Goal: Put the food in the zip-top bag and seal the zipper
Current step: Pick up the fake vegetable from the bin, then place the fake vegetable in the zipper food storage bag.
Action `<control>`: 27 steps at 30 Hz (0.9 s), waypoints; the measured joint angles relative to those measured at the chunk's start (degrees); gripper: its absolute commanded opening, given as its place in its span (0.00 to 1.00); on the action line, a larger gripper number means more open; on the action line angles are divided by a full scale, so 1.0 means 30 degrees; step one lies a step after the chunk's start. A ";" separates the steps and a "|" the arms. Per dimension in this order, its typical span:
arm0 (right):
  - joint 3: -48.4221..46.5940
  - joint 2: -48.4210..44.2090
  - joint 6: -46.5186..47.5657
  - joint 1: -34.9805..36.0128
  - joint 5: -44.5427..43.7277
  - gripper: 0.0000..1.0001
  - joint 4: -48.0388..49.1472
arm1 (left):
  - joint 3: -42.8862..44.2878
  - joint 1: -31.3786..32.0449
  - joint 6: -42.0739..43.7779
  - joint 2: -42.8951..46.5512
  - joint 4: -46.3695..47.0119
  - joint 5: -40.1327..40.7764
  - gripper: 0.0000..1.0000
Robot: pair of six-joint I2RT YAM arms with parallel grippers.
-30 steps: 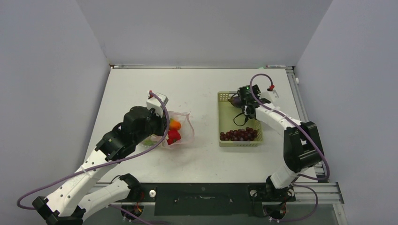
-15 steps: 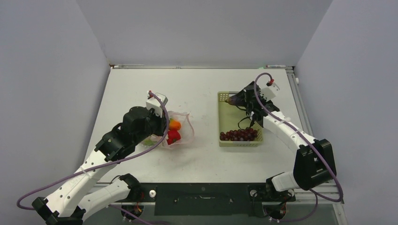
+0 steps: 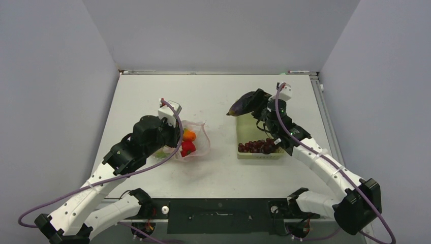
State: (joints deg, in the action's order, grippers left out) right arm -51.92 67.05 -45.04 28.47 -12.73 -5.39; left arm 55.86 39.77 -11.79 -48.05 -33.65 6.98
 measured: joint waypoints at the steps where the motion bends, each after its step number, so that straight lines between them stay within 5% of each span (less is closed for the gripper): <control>1: -0.0007 -0.0350 0.0452 0.0517 0.0146 0.36 0.0291 | 0.0000 0.0000 0.0000 0.0000 0.0000 0.0000 0.00; 13: -0.0058 -0.1239 0.4619 0.5843 0.0729 0.38 0.2339 | 0.0000 0.0000 0.0000 -0.0007 0.0000 0.0007 0.00; 27: -0.0255 -0.1166 1.0484 1.2611 -0.3534 0.40 0.5246 | 0.0000 0.0000 0.0000 -0.0007 0.0000 0.0000 0.00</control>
State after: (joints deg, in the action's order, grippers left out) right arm -52.69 63.55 -13.58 66.30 -23.33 10.35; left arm 55.86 39.77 -11.79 -48.07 -33.65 6.98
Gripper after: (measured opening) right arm 0.814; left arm 0.003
